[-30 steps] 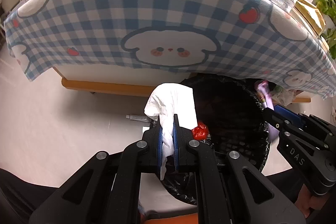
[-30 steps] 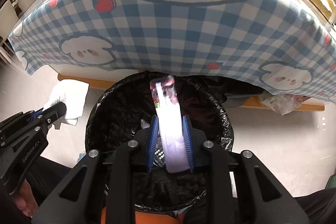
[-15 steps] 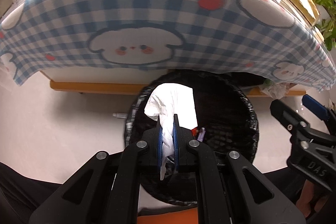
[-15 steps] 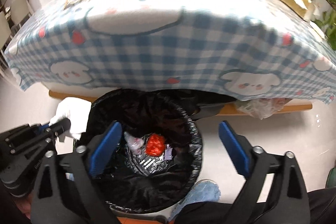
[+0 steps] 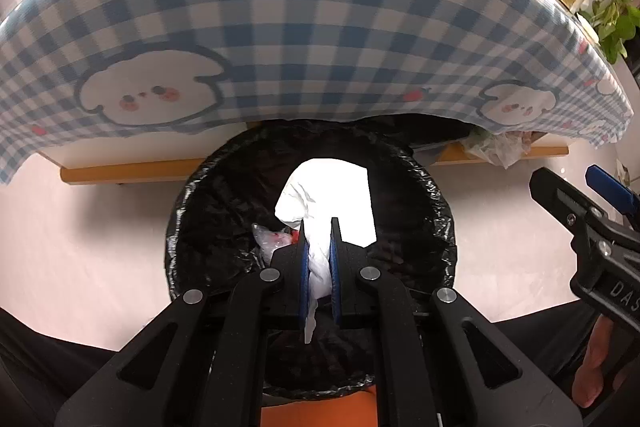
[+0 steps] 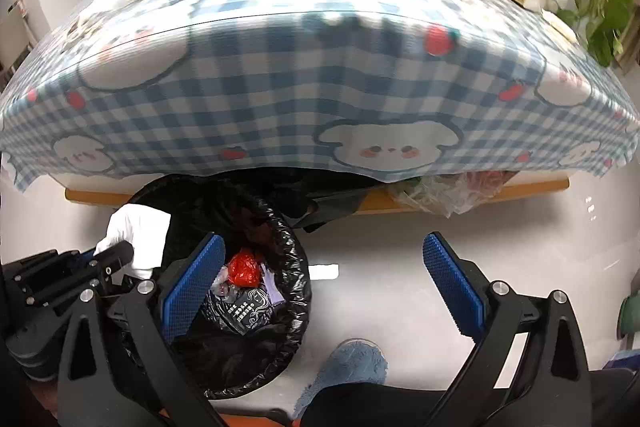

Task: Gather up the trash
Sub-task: 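Open the right gripper to drop the wrapper while the left drops the tissue, then raise both tools from the bin back toward the table, then grasp the bubble-wrap sleeve with the left gripper while the right grasps the yellow snack packet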

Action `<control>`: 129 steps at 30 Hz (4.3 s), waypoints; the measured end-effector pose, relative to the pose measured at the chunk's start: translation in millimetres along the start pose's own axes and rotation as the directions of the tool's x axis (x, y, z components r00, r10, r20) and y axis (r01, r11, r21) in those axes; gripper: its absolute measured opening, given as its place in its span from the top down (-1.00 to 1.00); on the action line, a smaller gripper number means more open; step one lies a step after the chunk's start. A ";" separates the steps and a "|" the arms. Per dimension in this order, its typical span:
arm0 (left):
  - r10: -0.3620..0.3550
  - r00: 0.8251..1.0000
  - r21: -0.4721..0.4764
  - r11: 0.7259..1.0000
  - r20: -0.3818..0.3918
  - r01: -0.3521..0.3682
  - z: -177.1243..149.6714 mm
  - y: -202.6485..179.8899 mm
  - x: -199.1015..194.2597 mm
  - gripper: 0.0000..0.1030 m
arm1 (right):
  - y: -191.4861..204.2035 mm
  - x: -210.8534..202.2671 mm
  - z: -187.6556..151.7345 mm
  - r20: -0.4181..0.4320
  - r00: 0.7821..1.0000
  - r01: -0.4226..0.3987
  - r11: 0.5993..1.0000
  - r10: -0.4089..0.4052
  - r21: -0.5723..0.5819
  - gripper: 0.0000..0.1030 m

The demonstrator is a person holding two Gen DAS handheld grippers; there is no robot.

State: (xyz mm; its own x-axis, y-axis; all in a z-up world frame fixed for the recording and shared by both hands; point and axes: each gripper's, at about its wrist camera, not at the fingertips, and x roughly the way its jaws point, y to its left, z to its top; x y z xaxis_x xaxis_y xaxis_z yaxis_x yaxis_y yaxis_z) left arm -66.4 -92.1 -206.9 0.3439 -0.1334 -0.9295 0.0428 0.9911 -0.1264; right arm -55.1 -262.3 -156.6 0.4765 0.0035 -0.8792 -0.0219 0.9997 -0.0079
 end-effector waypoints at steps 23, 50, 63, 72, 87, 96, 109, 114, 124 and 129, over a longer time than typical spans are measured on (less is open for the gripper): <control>0.055 0.995 0.026 0.998 0.081 -0.057 5.6 6.7 -27.1 -0.59 | -6.9 2.1 11.0 -0.006 1.000 0.009 1.000 -0.009 0.015 -0.85; 0.088 0.951 -0.046 0.996 0.298 -0.078 66.6 46.1 -160.4 -0.88 | 12.4 -121.4 92.3 0.259 0.964 -0.062 0.998 0.058 0.010 -0.85; 0.103 0.935 -0.068 0.994 0.340 -0.085 103.8 63.5 -217.2 -0.88 | 17.6 -172.0 133.6 0.311 0.948 -0.058 0.997 0.070 -0.048 -0.85; 0.118 0.934 -0.080 0.992 0.336 -0.097 150.7 79.7 -212.8 -0.88 | 23.4 -155.6 174.6 0.286 0.956 -0.049 0.997 0.065 -0.064 -0.85; 0.141 0.962 -0.047 0.990 0.233 -0.134 280.7 97.8 -106.1 -0.88 | 4.1 -36.3 287.1 0.203 0.979 0.002 1.000 0.002 -0.021 -0.85; 0.140 0.978 -0.003 0.990 0.155 -0.141 344.7 98.4 -40.0 -0.88 | 2.5 54.0 356.3 0.102 0.995 -0.016 0.998 0.022 -0.057 -0.85; 0.176 0.979 -0.029 0.984 0.102 -0.174 367.9 106.4 -4.3 -0.35 | 20.1 122.0 378.6 0.011 0.998 -0.055 0.996 0.056 -0.065 -0.56; 0.188 0.977 -0.051 0.982 0.100 -0.184 370.7 108.4 -7.8 0.07 | 20.7 127.3 375.0 -0.010 0.998 -0.066 0.997 0.066 -0.049 -0.37; 0.179 0.976 -0.050 0.984 0.128 -0.174 362.5 108.4 -14.9 0.47 | 23.4 118.7 374.5 -0.030 0.998 -0.061 0.997 0.059 -0.042 0.60; 0.191 0.969 -0.035 0.982 0.155 -0.188 359.0 104.8 -24.7 0.47 | 24.2 110.4 366.9 -0.013 0.999 -0.049 0.998 0.049 -0.036 0.63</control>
State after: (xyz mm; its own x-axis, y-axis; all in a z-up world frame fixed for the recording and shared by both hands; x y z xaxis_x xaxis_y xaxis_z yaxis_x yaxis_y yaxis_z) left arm 266.3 16.4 -72.7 0.4873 0.0605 -0.8712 -0.0554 0.9977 0.0383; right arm 319.4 -229.3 -79.0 0.4634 0.0522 -0.8846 -0.0771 0.9969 0.0184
